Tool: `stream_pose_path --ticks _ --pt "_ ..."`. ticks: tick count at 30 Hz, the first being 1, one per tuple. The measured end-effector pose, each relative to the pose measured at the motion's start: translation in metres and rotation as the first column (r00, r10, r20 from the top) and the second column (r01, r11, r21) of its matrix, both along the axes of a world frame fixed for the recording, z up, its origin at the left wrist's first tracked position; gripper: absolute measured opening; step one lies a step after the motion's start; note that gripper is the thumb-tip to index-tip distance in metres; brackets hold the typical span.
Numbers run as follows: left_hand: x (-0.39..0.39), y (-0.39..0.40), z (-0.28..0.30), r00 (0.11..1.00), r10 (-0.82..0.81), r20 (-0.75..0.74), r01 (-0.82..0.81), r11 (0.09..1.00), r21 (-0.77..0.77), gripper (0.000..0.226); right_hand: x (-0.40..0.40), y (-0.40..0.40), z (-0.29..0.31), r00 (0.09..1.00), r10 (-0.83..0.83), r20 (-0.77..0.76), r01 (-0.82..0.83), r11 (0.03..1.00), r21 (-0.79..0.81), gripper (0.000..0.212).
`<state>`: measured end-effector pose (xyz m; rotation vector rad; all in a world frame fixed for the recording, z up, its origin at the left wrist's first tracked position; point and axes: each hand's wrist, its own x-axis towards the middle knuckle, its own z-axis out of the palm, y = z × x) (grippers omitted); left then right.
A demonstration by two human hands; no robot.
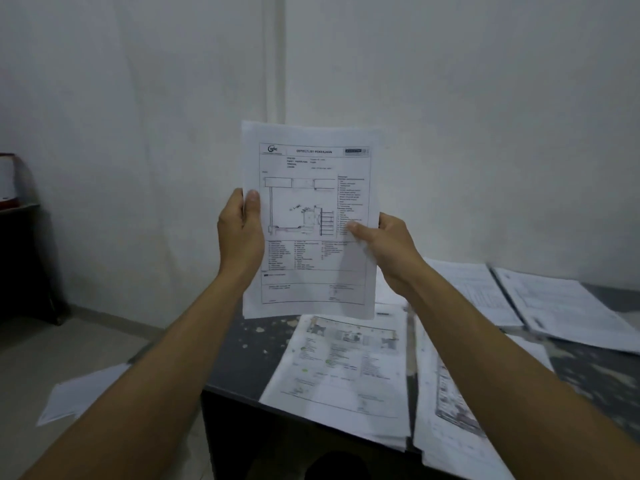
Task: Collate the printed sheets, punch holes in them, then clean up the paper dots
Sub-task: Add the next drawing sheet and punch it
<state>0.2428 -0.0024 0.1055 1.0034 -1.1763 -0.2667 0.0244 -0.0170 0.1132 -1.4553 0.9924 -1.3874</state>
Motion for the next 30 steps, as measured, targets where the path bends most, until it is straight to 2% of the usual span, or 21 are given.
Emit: stream_pose_path --ticks 6,16,24,27,30 --pt "-0.077 -0.007 -0.006 0.994 -0.112 0.015 0.113 0.993 -0.018 0.037 -0.081 0.027 0.001 0.993 -0.12 0.003 0.12 0.993 -0.006 0.014" --pt "-0.189 -0.003 -0.044 0.957 -0.29 -0.005 0.29 0.956 0.056 0.04 -0.19 0.067 -0.029 0.951 -0.307 0.024 0.306 0.951 0.031 0.017" --pt "-0.229 0.006 -0.073 0.93 -0.367 0.014 0.36 0.92 0.155 0.037 -0.225 0.082 -0.06 0.908 -0.42 0.015 0.418 0.907 0.053 0.018" --pt "-0.234 0.008 -0.063 0.94 -0.341 0.005 0.338 0.934 0.119 0.038 -0.227 0.084 -0.054 0.899 -0.437 0.027 0.437 0.899 0.011 0.016" --pt "-0.235 0.009 -0.056 0.924 -0.382 -0.031 0.383 0.92 0.084 0.039 -0.234 0.088 -0.047 0.889 -0.454 0.057 0.456 0.889 -0.037 0.013"
